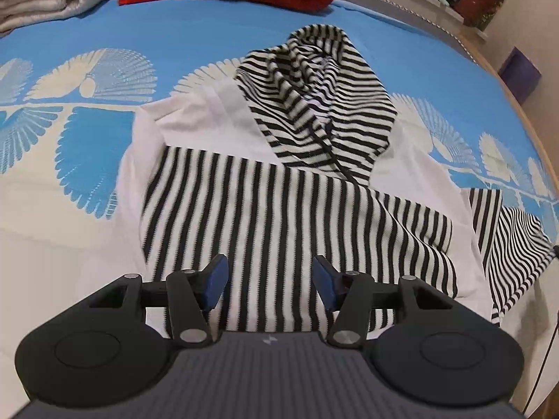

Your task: Fold small clothes

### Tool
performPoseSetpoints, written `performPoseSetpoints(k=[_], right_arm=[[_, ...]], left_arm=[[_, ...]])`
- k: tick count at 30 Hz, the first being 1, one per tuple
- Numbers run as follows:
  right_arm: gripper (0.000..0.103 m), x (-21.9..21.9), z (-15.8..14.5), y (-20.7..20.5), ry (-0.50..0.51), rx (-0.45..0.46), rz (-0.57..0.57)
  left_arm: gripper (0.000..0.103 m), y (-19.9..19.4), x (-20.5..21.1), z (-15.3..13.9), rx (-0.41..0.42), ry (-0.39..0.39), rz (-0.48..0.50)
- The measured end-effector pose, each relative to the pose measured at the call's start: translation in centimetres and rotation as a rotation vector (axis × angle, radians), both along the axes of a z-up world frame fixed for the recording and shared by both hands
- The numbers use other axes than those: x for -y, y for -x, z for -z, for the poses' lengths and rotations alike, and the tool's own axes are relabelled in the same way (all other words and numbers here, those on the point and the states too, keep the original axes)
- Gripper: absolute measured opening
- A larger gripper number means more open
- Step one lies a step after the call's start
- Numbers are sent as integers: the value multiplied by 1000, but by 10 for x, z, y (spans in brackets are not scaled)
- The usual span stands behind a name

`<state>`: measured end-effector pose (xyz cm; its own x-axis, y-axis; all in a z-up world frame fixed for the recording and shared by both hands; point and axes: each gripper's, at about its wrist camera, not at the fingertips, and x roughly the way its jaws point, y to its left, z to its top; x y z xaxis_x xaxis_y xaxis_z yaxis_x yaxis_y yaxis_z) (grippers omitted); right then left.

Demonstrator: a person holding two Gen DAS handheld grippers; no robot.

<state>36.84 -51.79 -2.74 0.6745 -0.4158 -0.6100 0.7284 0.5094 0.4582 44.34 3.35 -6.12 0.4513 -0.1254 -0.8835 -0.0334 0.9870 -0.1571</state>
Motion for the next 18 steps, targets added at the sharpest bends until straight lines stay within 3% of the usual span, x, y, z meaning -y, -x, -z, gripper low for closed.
performPoseSetpoints(k=[2, 4, 6, 8, 11, 14, 18], right_arm=[[1, -35, -23, -11, 102, 17, -58], [1, -92, -49, -23, 237, 66, -193], [1, -158, -66, -32, 305, 179, -466], [1, -229, -68, -45, 278, 238, -871], [2, -325, -43, -51, 192, 122, -1358], [11, -371, -16, -45, 180, -83, -1504], [22, -368, -33, -42, 240, -160, -1396]], left_arm=[[59, 1, -10, -3, 1, 13, -26], [59, 2, -20, -6, 3, 28, -56], [59, 3, -31, -8, 4, 34, -80], [59, 3, -41, -10, 2, 39, -101], [59, 3, -59, -12, 2, 53, -137], [59, 3, -75, -16, 3, 72, -167], [59, 2, -90, -20, 1, 120, -202]])
